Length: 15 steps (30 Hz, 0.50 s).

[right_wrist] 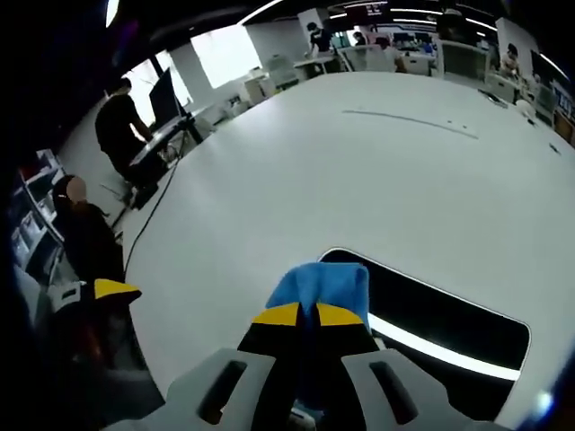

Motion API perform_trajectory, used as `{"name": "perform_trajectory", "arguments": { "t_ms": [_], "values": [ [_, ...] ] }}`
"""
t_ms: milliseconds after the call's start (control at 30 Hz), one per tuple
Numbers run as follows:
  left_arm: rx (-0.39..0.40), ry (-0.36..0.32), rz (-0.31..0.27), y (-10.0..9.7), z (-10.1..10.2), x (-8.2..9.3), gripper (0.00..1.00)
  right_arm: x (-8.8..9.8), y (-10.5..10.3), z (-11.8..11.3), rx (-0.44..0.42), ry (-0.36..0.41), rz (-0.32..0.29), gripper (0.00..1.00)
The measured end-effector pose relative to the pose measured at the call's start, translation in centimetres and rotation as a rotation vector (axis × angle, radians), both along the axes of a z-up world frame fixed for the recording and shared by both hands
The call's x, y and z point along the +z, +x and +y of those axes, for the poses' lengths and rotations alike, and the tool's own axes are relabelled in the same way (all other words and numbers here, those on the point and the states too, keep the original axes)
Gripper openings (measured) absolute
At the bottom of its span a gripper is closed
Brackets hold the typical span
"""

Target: Wipe the mirror surface with the cleaning cloth until all visible marks leave the cleaned area.

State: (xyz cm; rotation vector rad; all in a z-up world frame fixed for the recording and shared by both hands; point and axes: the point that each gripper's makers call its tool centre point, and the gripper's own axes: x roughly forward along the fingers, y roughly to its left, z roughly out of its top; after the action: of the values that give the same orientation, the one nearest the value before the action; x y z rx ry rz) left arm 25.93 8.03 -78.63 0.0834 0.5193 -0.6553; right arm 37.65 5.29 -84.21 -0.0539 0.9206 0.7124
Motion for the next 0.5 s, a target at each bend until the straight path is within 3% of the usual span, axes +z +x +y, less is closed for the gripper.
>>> {"name": "perform_trajectory", "arguments": {
  "t_ms": [500],
  "values": [
    [0.005, 0.003, 0.000, 0.01, 0.07, 0.00, 0.99, -0.22, -0.87, 0.21, 0.005, 0.005, 0.002, 0.00]
  ]
}}
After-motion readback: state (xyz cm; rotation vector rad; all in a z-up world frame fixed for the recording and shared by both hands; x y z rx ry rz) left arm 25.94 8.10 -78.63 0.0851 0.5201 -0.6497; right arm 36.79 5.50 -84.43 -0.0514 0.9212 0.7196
